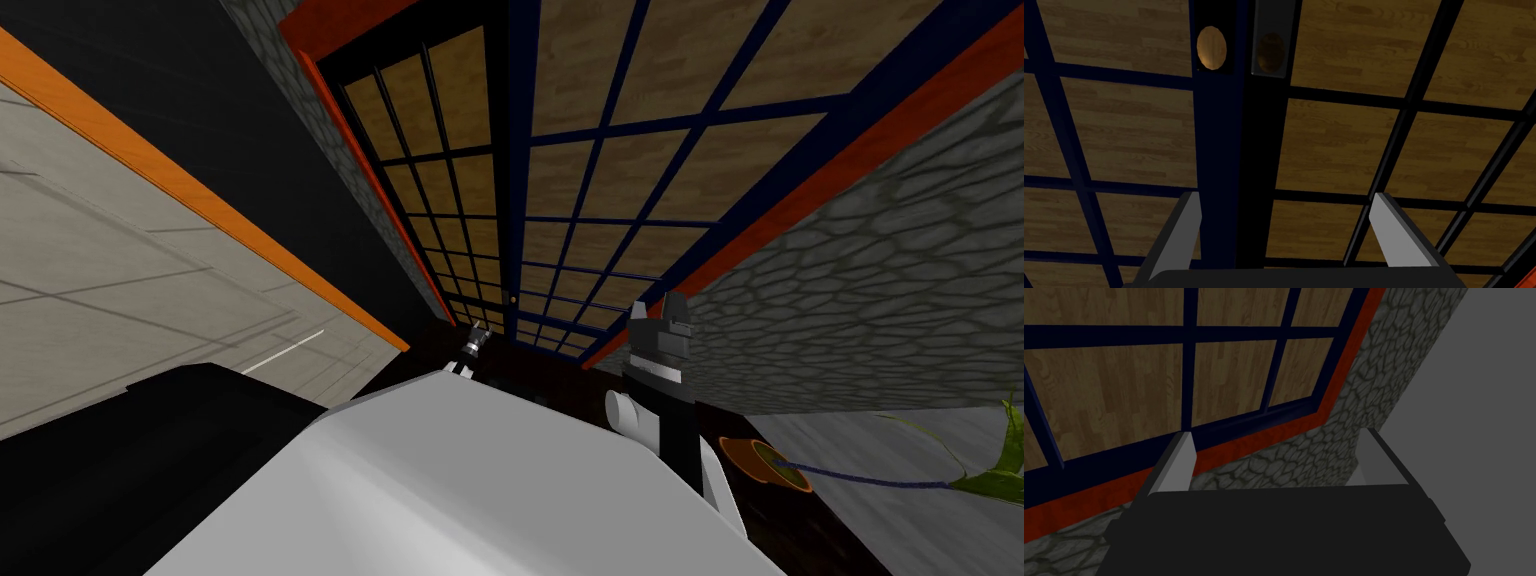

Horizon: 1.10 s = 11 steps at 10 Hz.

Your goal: Pull the door open

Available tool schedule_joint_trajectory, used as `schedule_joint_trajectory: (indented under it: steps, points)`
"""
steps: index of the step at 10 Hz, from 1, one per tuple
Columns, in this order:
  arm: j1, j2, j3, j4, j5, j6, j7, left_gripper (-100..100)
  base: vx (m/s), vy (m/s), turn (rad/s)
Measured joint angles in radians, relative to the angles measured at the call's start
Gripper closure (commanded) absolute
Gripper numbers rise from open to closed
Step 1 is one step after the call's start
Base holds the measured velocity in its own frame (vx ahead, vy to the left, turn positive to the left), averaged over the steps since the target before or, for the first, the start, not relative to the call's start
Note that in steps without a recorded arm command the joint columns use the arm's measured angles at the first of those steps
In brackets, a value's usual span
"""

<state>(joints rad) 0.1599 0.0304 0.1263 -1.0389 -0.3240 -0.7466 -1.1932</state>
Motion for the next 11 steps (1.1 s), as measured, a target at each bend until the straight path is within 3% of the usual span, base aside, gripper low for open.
schedule_joint_trajectory:
  steps: [6,8,11]
  points:
    - [-0.050,-0.047,0.016,0.119,-0.023,-0.038,-0.110,-100,0.159,0.016,0.039]
    - [-0.059,-0.064,0.016,0.133,-0.031,-0.042,-0.135,-100,0.141,0.024,0.013]
    - [-0.060,-0.064,0.016,0.133,-0.031,-0.042,-0.136,-100,-0.025,-0.004,0.000]
